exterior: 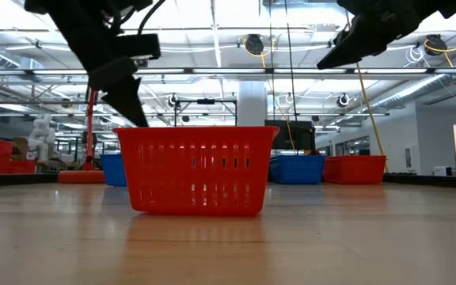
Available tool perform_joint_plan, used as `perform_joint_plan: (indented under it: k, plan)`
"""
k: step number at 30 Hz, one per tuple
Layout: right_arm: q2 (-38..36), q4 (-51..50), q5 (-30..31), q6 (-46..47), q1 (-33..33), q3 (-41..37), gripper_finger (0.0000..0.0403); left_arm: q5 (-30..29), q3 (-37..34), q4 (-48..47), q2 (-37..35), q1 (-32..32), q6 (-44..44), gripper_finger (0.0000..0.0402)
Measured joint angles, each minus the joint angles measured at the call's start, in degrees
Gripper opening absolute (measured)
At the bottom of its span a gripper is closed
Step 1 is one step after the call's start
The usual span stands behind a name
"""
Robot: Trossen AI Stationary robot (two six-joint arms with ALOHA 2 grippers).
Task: Stack baskets by color
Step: Stack the bottom blue basket on top of the top blue basket
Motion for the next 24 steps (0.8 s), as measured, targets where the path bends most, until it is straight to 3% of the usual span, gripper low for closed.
perform_joint_plan:
  k: [7, 12, 24]
  plan:
    - [1.17, 0.67, 0.0, -1.33, 0.0, 0.0, 0.0109, -1.22, -3.13, 15.45, -0.08, 0.95, 1.02, 0.0184]
    - [1.52, -0.08, 0.0, -1.73, 0.0, -0.04, 0.0109, -2.62, -5.69, 15.16, -0.1, 0.38, 4.46, 0.0184]
    - [1.5, -0.8, -0.03, -2.64, 0.0, -0.04, 0.0109, -2.94, -12.11, 15.5, -0.02, 2.84, 27.15, 0.0182]
